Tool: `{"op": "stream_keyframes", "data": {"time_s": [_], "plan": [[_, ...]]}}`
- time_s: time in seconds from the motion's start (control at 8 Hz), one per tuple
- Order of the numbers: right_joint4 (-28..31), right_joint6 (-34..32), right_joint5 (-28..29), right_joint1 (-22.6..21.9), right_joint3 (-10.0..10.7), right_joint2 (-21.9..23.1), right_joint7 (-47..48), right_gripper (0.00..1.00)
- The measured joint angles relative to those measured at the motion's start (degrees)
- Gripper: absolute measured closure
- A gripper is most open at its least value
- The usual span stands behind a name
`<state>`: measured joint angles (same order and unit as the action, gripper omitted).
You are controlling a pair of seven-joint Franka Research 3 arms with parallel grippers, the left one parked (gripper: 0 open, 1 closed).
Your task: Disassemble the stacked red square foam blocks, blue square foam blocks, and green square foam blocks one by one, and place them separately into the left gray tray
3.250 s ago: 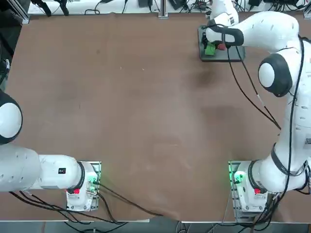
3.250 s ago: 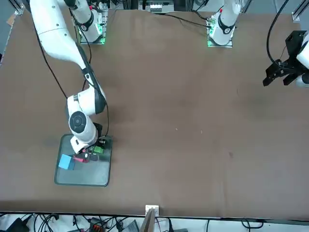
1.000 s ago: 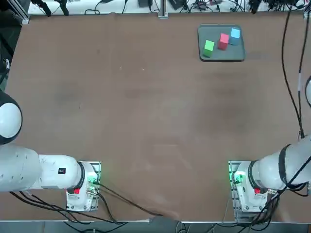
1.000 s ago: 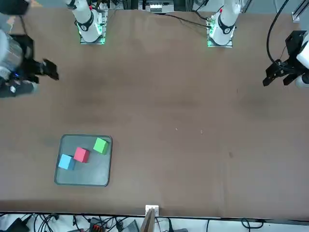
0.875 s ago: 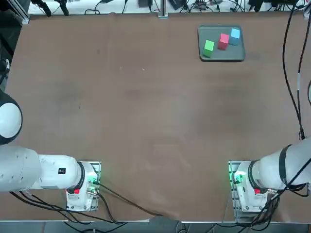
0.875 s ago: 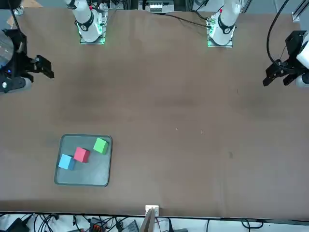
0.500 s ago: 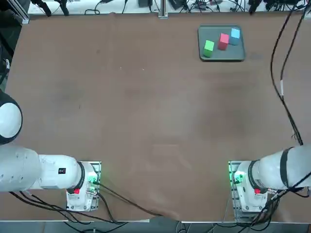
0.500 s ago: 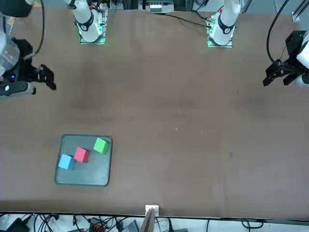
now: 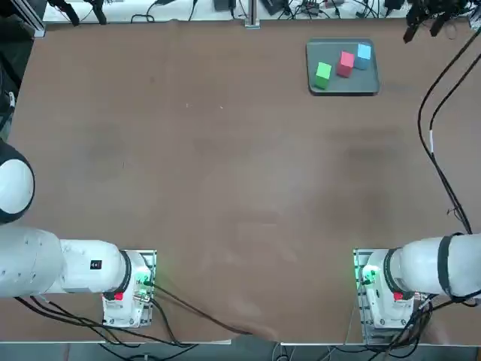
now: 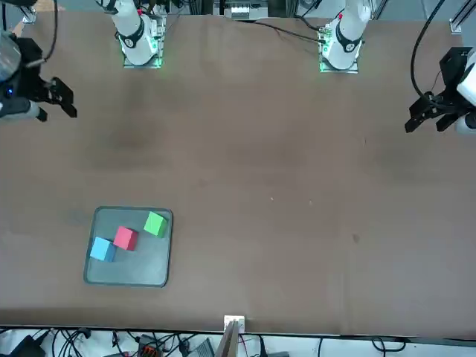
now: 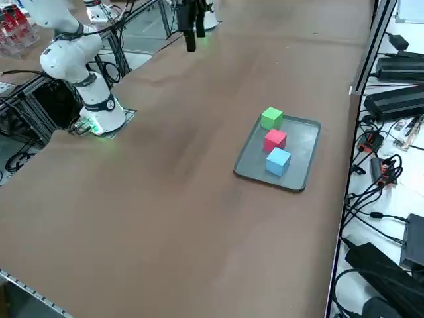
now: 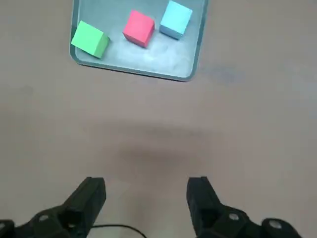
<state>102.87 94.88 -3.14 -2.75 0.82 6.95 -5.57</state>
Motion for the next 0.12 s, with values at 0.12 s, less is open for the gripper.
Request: {"op": "stream_keyframes", "data": {"time_s": [0.12], "plan": [[0.2,0.0,0.0,1.2,-1.6,0.0,0.0,0.0]]}}
